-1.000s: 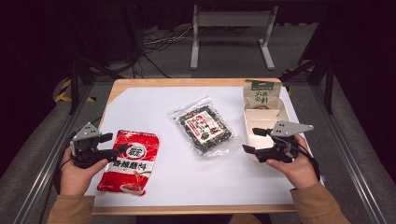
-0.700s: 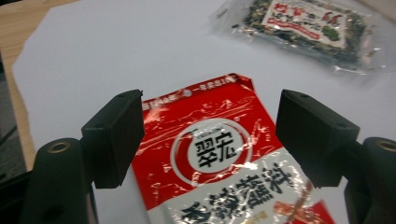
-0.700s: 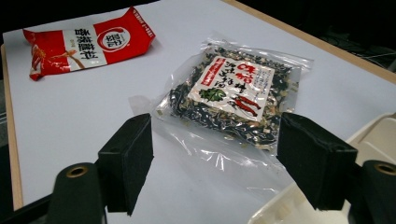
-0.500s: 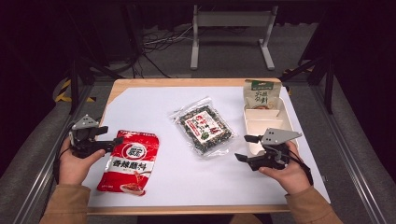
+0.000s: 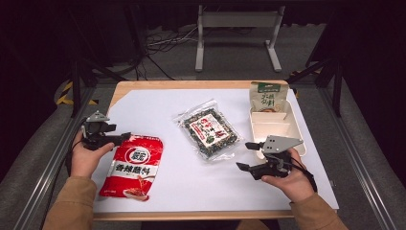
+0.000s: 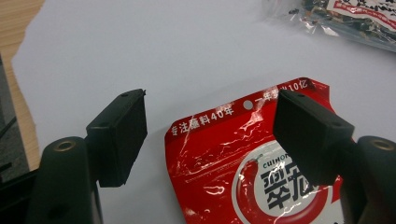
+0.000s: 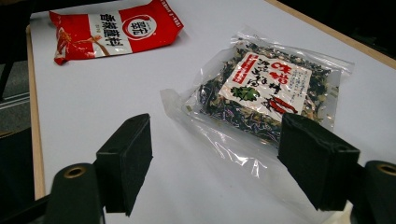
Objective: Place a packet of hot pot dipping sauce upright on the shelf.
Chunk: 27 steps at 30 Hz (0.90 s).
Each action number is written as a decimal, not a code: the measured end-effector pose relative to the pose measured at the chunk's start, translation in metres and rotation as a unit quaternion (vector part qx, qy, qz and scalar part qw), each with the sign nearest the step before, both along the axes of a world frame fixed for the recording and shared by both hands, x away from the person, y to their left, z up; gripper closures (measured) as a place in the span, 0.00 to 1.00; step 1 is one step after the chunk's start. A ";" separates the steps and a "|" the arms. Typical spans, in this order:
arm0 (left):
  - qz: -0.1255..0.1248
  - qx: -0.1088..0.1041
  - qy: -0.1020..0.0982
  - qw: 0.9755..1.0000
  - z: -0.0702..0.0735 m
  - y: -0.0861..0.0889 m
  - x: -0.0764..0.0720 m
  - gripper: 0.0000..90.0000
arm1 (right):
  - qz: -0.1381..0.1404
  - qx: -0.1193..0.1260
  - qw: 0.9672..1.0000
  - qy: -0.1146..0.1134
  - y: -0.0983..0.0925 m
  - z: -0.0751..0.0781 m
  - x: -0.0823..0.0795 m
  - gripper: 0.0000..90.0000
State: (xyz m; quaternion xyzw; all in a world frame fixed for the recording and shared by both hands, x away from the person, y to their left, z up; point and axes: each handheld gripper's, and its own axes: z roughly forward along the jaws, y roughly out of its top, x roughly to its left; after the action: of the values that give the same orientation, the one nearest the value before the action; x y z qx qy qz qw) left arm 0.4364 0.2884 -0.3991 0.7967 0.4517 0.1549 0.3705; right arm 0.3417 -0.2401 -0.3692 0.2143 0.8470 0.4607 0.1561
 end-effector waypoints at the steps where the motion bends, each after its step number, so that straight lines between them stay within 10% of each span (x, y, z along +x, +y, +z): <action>1: -0.002 0.005 0.001 1.000 -0.002 -0.001 0.001 0.30 | -0.001 0.000 1.000 0.000 0.000 0.000 0.000 0.30; 27: -0.023 -0.049 0.083 0.995 -0.042 0.009 0.033 0.28 | 0.001 0.001 1.000 0.006 -0.002 -0.003 0.001 0.29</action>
State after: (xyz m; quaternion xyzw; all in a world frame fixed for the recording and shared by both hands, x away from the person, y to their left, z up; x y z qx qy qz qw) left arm 0.4690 0.2978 -0.4408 0.7978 0.4694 0.0572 0.3740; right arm 0.3428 -0.2418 -0.3717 0.2164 0.8477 0.4606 0.1501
